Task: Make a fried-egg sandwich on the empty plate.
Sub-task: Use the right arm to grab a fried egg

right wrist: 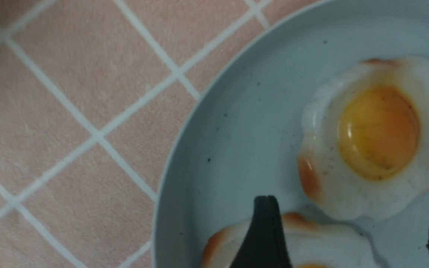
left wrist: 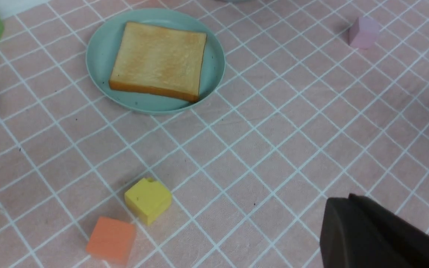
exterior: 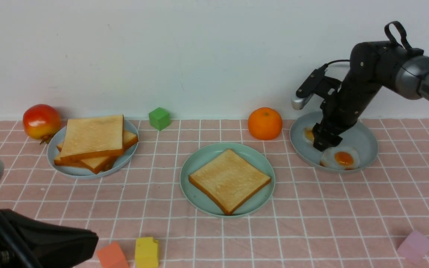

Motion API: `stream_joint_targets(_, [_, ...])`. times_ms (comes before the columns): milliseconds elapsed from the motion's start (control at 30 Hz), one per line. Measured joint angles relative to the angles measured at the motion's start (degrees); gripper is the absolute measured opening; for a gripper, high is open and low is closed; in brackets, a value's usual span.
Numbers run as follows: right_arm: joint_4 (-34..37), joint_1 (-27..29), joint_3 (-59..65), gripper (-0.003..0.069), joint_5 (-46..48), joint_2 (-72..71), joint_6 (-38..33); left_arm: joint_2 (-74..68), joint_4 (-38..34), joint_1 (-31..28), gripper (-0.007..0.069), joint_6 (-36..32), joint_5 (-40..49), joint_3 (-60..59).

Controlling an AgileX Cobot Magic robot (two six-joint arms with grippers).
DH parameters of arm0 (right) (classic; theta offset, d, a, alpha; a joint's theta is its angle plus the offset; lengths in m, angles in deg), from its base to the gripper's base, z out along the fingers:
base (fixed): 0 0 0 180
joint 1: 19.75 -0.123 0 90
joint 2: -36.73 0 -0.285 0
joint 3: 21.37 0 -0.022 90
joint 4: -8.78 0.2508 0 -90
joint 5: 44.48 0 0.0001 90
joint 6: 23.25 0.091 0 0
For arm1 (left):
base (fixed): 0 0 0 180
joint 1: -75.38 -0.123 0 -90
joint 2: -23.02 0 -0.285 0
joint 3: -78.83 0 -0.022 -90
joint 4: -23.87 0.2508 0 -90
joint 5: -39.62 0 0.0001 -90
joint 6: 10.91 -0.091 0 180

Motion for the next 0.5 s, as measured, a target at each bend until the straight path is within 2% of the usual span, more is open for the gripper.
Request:
stream_joint_targets(300, [-3.0,0.0,-0.3,0.0544,-2.0,1.8,-1.1,0.0,0.1,0.0,-0.0013,0.0,0.0,0.0])
stream_joint_targets(500, [-3.9,-0.1,-0.6,0.0466,-2.2,2.3,-1.1,0.0,0.1,0.0,-0.0013,0.0,0.1,0.0])
